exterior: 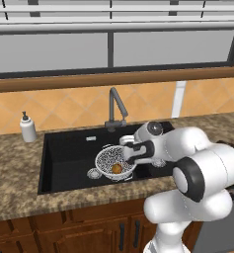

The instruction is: Put the colander in the sink, put the apple in the colander, and turn on the sink faucet and pour water over the colander.

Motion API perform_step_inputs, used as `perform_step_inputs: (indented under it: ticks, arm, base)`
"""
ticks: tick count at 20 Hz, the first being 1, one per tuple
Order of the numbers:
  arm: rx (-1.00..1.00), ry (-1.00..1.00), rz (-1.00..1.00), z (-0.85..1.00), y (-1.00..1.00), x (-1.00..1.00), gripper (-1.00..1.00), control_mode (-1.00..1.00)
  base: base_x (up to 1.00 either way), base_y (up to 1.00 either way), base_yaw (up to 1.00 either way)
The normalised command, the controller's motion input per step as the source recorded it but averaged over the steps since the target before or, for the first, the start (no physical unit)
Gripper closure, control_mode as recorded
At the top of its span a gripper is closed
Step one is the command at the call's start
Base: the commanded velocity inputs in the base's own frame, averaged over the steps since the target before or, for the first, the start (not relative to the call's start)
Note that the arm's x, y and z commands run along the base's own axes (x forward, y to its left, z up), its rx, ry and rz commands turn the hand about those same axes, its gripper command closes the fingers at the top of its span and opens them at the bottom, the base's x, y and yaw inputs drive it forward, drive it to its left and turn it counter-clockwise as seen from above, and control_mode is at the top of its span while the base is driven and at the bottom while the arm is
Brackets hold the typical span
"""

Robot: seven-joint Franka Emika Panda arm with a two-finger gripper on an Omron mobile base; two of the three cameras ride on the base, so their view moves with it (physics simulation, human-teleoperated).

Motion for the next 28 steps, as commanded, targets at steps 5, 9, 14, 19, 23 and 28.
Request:
perform_step_inputs:
  ticks: [5,9,14,19,23,28]
  arm:
    - [0.00,-0.29,0.00,0.51,-0.26,-0.11,-1.00,-1.00]
    - [0.00,-0.30,0.00,0.26,-0.15,-0.05,-1.00,-1.00]
    - [0.00,-0.31,0.00,0.10,-0.11,-0.01,-1.00,-1.00]
    - [0.00,-0.25,0.00,0.05,-0.01,0.00,-1.00,-1.00]
    - [0.00,-0.14,0.00,0.17,0.00,0.00,-1.00,-1.00]
    - [0.00,-0.09,0.00,0.19,-0.01,0.07,-1.00,-1.00]
  base:
    - [0.00,0.00,0.00]
    - [0.00,0.00,0.00]
    - [0.00,0.00,0.00]
    - [0.00,0.00,0.00]
    - [0.00,0.00,0.00]
    - [0.00,0.00,0.00]
